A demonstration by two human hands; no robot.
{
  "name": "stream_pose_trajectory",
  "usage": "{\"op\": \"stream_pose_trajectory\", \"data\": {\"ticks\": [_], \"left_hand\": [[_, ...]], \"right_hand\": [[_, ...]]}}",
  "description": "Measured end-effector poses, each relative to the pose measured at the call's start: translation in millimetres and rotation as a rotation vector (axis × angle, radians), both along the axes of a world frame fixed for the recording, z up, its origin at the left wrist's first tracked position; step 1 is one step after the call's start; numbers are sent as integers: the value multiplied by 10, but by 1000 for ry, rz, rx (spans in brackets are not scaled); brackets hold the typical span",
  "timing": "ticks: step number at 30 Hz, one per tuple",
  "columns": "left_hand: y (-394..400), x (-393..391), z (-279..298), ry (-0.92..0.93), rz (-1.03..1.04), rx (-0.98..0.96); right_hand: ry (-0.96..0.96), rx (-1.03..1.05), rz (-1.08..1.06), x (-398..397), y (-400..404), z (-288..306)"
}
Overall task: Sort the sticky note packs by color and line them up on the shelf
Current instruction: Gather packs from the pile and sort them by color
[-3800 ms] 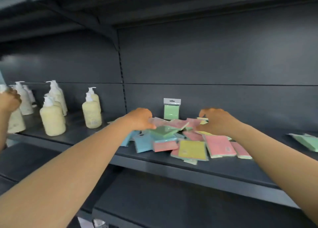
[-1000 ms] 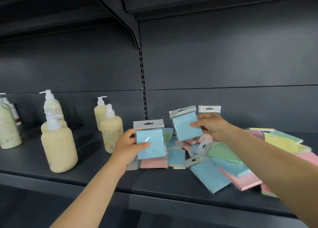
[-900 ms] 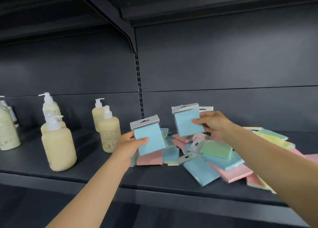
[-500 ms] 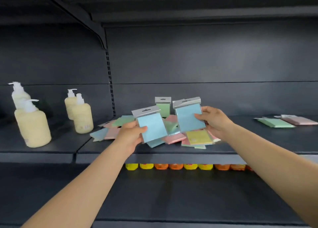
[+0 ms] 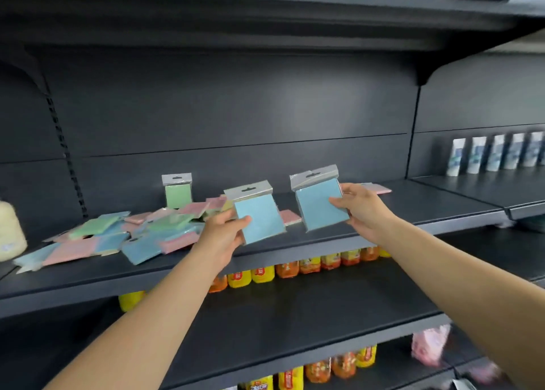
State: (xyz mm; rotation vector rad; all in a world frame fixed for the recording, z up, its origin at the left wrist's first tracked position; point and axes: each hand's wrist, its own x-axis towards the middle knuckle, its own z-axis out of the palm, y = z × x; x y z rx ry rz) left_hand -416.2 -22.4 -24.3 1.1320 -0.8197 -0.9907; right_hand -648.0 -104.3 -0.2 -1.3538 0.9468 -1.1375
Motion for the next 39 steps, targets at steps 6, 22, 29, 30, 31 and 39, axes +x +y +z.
{"op": "stream_pose_trajectory", "data": {"ticks": [6, 22, 29, 30, 31, 39], "left_hand": [[-844, -1113, -21, 53, -62, 0], [-3138, -3426, -338, 121, 89, 31], [-3916, -3647, -457, 115, 224, 13], [-4017, -3640, -424, 115, 248, -4], [-4122, -3618, -381, 128, 263, -30], [-4665, -3413, -264, 48, 271, -59]], "right_hand": [[-37, -2, -117, -1161, -673, -94], [-62, 138, -138, -3293, -2908, -642], [-180, 135, -165, -3257, -3779, -878], [-173, 129, -176, -3251, -3911, -884], [-149, 124, -193, -3242, -4046, -889], [68, 50, -148, -3005, -4872, -890]]}}
